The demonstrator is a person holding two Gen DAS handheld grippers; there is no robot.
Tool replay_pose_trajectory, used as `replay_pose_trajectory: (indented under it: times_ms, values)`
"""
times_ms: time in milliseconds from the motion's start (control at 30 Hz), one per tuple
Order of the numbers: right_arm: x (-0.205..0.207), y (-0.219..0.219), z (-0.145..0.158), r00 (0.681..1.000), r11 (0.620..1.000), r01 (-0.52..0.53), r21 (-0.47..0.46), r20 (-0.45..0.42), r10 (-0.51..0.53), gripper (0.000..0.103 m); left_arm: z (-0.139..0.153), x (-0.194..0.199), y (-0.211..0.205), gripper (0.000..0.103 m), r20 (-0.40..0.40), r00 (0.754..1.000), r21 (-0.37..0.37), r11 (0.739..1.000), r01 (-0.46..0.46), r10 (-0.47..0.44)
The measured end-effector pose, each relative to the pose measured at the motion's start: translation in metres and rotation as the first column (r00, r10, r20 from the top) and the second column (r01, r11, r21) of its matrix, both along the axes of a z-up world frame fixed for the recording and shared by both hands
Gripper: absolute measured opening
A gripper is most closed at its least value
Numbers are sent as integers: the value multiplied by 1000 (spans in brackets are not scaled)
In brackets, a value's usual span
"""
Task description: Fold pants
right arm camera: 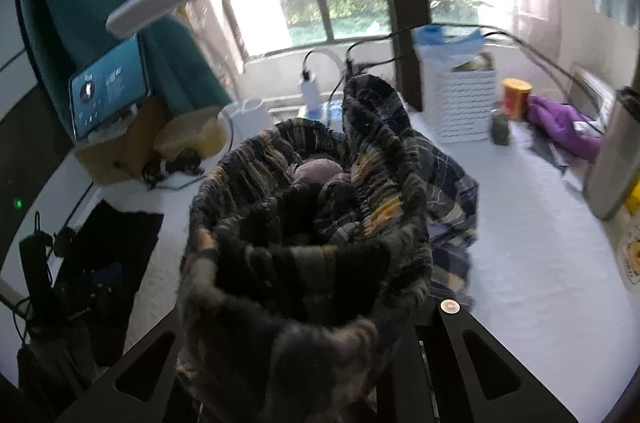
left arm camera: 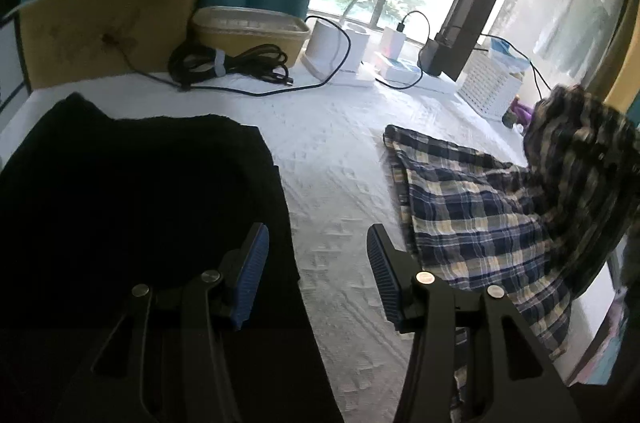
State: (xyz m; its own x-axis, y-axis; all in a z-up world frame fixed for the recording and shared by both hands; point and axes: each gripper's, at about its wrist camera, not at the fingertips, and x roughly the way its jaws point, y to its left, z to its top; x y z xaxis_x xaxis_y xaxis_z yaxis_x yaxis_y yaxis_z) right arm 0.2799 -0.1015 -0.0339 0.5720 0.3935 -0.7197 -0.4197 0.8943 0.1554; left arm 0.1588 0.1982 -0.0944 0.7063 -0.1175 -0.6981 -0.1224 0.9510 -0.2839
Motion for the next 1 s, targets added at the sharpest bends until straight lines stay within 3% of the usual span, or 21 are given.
replay_pose_trajectory:
  times_ms: [400,667,700,767,800,833,1000]
  values:
    - [3,76,-55,988,992,-107,-67,-120,99,12,-7,-2,9,51,0,1000,-11,1000,24,-24]
    - [-3,111,-87,975,965,-177,-192,-166,146,13,-7,-4,11,51,-16,999,13,999,30,-30]
    - [-5,111,-87,976,964,-178,-196,-159,147,17,-7,-4,10,51,-20,999,14,999,30,-30]
    - [-10,112,-85,976,966,-185,-179,-149,159,40,-7,-3,8,51,-29,999,23,999,29,-29]
    - [-14,114,-85,972,966,-206,-155,-151,183,81,-6,-2,6,51,-33,999,30,999,28,-27]
    - [-17,117,-85,965,963,-231,-136,-156,209,103,-5,-2,5,51,-34,999,33,999,29,-28]
    - [-31,124,-78,942,946,-311,-87,-162,295,103,5,-3,-4,51,-24,999,57,998,25,-24]
